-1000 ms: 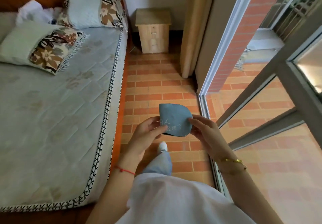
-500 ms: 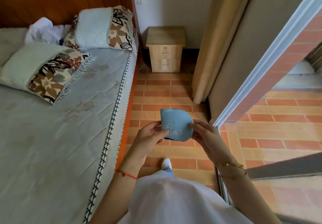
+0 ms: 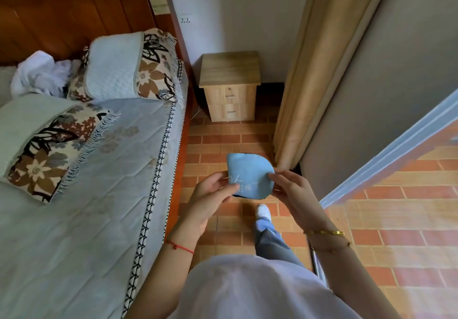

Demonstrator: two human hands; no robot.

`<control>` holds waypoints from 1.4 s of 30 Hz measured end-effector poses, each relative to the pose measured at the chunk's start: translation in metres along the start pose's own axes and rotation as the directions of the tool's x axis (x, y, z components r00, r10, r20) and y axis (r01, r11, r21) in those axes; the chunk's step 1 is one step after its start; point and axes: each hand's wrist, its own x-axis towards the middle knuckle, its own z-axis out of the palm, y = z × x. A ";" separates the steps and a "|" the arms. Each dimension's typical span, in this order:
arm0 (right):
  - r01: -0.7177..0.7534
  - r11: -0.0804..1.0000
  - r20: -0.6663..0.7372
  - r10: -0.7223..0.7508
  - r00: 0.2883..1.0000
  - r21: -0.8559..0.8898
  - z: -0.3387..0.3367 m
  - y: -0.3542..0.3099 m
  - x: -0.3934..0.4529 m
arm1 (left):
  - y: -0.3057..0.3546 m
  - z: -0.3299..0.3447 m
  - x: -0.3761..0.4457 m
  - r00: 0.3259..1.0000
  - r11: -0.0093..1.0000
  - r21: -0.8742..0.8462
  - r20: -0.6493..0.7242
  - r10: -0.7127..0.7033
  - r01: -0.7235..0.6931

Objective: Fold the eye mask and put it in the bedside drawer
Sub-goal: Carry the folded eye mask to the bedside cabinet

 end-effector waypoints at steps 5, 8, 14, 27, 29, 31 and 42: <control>-0.001 1.000 0.025 0.001 1.000 -0.018 -0.019 -0.046 0.090 | 0.040 0.023 0.086 1.000 1.000 -0.021 -0.025 0.007 -0.008; -0.004 0.999 0.057 0.006 0.998 -0.039 -0.031 -0.078 0.139 | 0.067 0.038 0.131 0.997 0.999 -0.034 -0.077 0.003 -0.006; 0.000 0.998 0.088 0.005 0.996 -0.067 -0.048 -0.129 0.210 | 0.105 0.063 0.195 0.986 0.990 -0.143 -0.168 -0.009 -0.015; -0.029 0.999 0.171 0.033 0.985 -0.029 -0.053 -0.178 0.305 | 0.162 0.080 0.276 0.970 0.988 -0.154 -0.241 -0.034 -0.004; -0.029 0.999 0.178 0.031 0.984 -0.018 -0.054 -0.181 0.312 | 0.167 0.081 0.281 0.974 0.989 -0.149 -0.226 -0.025 -0.009; -0.022 1.000 0.184 0.024 0.983 -0.017 -0.055 -0.181 0.318 | 0.171 0.082 0.285 0.975 0.990 -0.141 -0.221 -0.030 -0.002; -0.018 1.000 0.174 0.021 0.984 -0.015 -0.037 -0.189 0.348 | 0.184 0.063 0.319 0.980 0.991 -0.134 -0.194 -0.050 0.024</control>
